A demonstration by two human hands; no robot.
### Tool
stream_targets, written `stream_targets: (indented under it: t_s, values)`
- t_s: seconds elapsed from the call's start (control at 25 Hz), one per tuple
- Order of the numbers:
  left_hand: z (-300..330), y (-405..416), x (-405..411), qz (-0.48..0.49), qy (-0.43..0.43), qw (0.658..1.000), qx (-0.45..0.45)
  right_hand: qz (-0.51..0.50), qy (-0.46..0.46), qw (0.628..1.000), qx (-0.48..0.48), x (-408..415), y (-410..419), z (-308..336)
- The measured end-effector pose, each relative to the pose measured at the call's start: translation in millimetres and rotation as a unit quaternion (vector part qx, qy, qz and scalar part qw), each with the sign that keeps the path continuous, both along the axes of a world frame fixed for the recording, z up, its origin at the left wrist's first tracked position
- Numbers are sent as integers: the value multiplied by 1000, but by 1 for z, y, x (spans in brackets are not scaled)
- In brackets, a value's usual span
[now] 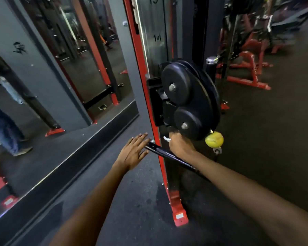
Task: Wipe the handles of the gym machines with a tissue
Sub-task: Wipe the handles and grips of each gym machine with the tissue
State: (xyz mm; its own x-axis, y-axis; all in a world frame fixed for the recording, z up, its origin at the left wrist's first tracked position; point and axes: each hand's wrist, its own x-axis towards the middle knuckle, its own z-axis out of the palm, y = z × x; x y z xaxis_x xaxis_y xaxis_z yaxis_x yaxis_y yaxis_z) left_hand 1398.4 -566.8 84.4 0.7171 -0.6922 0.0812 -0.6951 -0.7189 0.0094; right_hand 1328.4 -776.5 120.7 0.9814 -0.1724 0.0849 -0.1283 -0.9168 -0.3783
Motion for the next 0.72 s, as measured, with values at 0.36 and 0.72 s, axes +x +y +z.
stream_targets:
  t_s: [0.36,0.72]
  values:
    - [-20,1,92,-241,136,961,11,-201,-35,979,25,20,5,-19]
    - [-55,19,81,-344,230,909,-58,-371,-174,912,22,-38,55,-55]
